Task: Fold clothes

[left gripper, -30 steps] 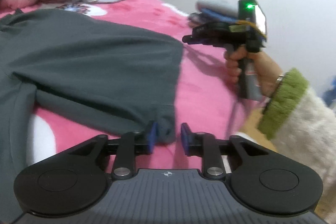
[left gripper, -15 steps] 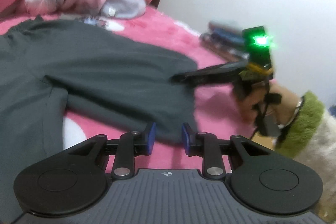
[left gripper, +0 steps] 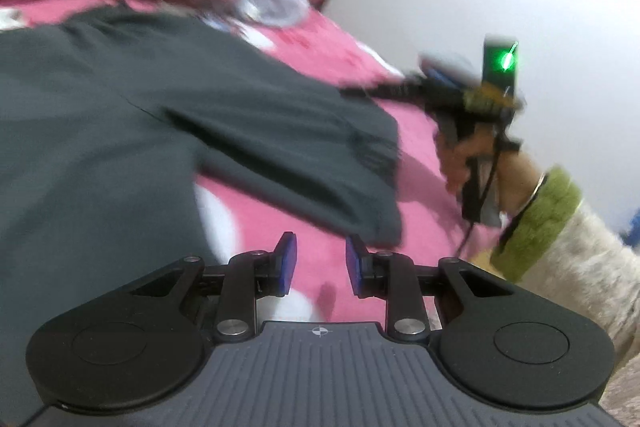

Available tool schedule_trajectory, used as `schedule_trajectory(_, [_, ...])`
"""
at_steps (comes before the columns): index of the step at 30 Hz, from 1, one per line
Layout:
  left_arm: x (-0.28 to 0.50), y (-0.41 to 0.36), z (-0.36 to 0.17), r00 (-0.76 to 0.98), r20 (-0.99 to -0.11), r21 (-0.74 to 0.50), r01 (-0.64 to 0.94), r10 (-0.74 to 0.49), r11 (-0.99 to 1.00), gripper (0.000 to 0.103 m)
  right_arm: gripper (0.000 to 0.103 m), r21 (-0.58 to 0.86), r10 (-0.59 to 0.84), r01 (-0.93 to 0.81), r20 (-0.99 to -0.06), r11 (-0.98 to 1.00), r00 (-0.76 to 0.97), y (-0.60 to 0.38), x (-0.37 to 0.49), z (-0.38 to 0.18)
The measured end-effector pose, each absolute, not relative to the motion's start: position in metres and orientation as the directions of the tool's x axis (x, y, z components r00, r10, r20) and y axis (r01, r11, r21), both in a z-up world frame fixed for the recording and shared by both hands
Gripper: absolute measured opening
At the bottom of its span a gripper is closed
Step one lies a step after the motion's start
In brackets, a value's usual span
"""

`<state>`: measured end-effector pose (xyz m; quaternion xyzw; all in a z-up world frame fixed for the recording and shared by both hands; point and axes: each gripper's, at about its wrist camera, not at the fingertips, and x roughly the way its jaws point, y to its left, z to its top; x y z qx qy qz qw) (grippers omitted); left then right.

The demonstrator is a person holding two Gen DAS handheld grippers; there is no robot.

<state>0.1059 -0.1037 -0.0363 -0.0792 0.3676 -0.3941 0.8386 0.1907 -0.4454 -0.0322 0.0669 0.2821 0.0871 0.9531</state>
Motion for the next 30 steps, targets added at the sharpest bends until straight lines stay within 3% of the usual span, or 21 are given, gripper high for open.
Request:
schedule_trajectory(4, [0.112,-0.061,-0.033,0.501,-0.538,-0.448,0.512,-0.678,0.733,0.028,0.009,0.167,-0.058,0.214,-0.643,0.962,0.764,-0.495,0.204,-0.062])
schedule_trajectory(8, [0.110,-0.022,-0.037,0.563,-0.528,-0.483,0.416,-0.636,0.770,0.034,0.010,0.312,-0.087,0.330,-0.597,0.891,0.798,-0.524,0.165,-0.048])
schedule_trajectory(16, [0.095,0.014,-0.032,0.641,-0.506,-0.506,0.322,-0.577,0.800,0.044,0.014,0.391,-0.023,0.281,-0.549,0.877,0.836,-0.495,0.112,-0.022])
schedule_trajectory(19, [0.083,0.023,-0.029,0.669,-0.497,-0.476,0.321,-0.552,0.819,0.047,0.019,0.437,0.019,0.260,-0.539,0.861,0.842,-0.481,0.099,-0.017])
schedule_trajectory(26, [0.056,0.053,-0.022,0.740,-0.472,-0.431,0.281,-0.480,0.857,0.051,0.020,0.494,0.126,0.175,-0.517,0.852,0.847,-0.441,0.085,0.002])
schedule_trajectory(30, [0.045,0.078,-0.023,0.777,-0.463,-0.434,0.220,-0.426,0.874,0.051,0.030,0.486,0.200,0.091,-0.513,0.869,0.835,-0.408,0.088,0.017])
